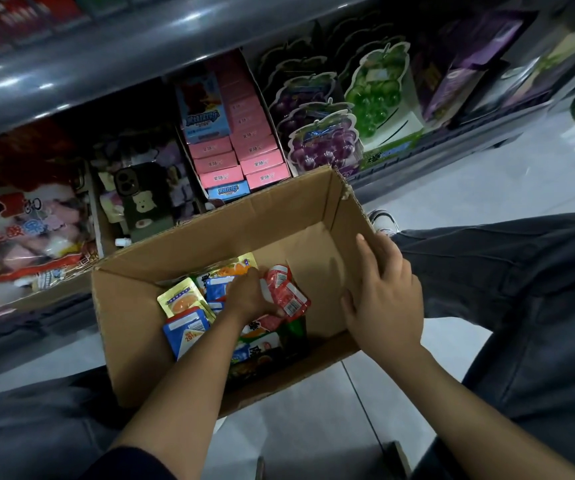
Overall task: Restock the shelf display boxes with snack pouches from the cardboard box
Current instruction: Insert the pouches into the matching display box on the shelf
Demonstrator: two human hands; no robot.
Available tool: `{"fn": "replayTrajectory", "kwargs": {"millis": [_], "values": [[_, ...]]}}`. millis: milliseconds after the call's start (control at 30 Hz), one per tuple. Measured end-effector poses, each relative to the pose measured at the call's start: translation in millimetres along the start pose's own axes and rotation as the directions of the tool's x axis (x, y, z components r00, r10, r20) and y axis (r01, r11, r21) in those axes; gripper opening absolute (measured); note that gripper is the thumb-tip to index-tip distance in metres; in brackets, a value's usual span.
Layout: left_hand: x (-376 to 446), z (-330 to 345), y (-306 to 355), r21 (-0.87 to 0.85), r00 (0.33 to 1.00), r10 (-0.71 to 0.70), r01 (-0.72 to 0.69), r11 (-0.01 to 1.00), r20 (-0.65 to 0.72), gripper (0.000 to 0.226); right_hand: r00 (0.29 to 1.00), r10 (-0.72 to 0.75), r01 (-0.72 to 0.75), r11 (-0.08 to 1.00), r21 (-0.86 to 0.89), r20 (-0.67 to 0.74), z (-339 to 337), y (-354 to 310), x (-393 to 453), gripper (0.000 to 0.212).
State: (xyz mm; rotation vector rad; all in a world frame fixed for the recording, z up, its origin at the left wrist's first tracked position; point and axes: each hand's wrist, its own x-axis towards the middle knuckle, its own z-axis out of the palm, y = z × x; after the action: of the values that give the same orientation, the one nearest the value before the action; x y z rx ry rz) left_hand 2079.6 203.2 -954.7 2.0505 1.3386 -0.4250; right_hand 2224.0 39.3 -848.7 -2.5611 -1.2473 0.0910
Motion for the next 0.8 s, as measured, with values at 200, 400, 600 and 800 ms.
{"fn": "replayTrajectory", "kwargs": {"millis": [200,400,600,800], "values": [[-1.6,-10.8,1.4,-0.185,0.996,-0.044,0.057,0.981,0.075,0.069,1.0,0.008,-0.008,1.0,-0.009,0.013,-0.1,0.1,-0.4,0.082],[-7.0,-13.8,7.2,-0.24,0.982,0.005,0.041,0.97,0.189,0.034,1.0,0.005,-0.005,1.0,-0.003,0.008,-2.4,-0.8,-0.3,0.079],[-18.8,-47.4,34.1,-0.589,0.998,-0.065,0.059,0.806,0.011,0.026,1.0,0.005,-0.005,1.0,0.011,0.006,-4.0,-1.6,0.3,0.08],[-56.1,-89.8,71.8,-0.807,0.986,-0.1,-0.047,0.589,-0.13,0.023,0.997,0.052,-0.055,0.996,0.064,0.049,-12.8,-8.4,1.4,0.072]]}}
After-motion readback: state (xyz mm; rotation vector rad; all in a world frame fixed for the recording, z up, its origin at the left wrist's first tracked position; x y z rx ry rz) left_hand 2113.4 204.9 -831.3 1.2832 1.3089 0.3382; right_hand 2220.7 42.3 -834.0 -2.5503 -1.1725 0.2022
